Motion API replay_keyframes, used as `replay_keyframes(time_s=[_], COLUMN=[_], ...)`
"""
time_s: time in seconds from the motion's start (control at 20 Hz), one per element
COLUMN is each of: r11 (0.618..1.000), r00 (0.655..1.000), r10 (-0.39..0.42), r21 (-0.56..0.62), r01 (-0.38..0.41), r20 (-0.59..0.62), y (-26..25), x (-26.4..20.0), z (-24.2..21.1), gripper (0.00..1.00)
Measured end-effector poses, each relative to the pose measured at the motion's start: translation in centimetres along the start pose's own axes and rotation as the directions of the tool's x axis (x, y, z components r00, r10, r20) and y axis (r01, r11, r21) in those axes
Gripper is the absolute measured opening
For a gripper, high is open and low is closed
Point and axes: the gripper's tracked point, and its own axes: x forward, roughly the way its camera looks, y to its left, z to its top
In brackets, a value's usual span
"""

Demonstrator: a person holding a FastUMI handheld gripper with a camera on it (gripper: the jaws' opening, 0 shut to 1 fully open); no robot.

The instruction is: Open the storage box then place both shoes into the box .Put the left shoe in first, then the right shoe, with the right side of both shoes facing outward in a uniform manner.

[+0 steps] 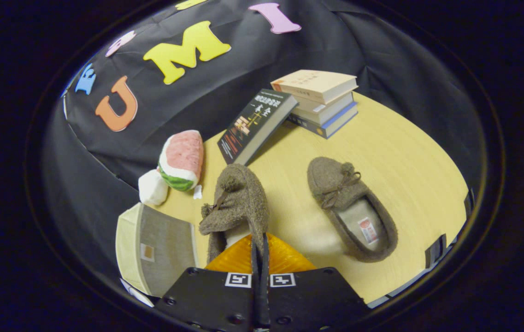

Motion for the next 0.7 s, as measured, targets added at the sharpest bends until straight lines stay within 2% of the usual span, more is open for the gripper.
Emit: replay_keyframes(time_s=[0.2, 0.4, 0.55, 0.7], r11=[0.999, 0.992, 0.985, 0.978], r00=[0.996, 0.988, 0.981, 0.978], r10=[0.046, 0.12, 0.164, 0.197], r21=[-0.028, -0.042, -0.077, -0.08], r01=[-0.044, -0.116, -0.157, -0.192], r20=[0.074, 0.094, 0.105, 0.063], y=[7.1, 15.3, 21.0, 25.6], x=[-3.8, -6.2, -6.4, -5.1], z=[1.7, 1.6, -0.1, -3.7], gripper=[0.0, 0.0, 0.0, 0.0])
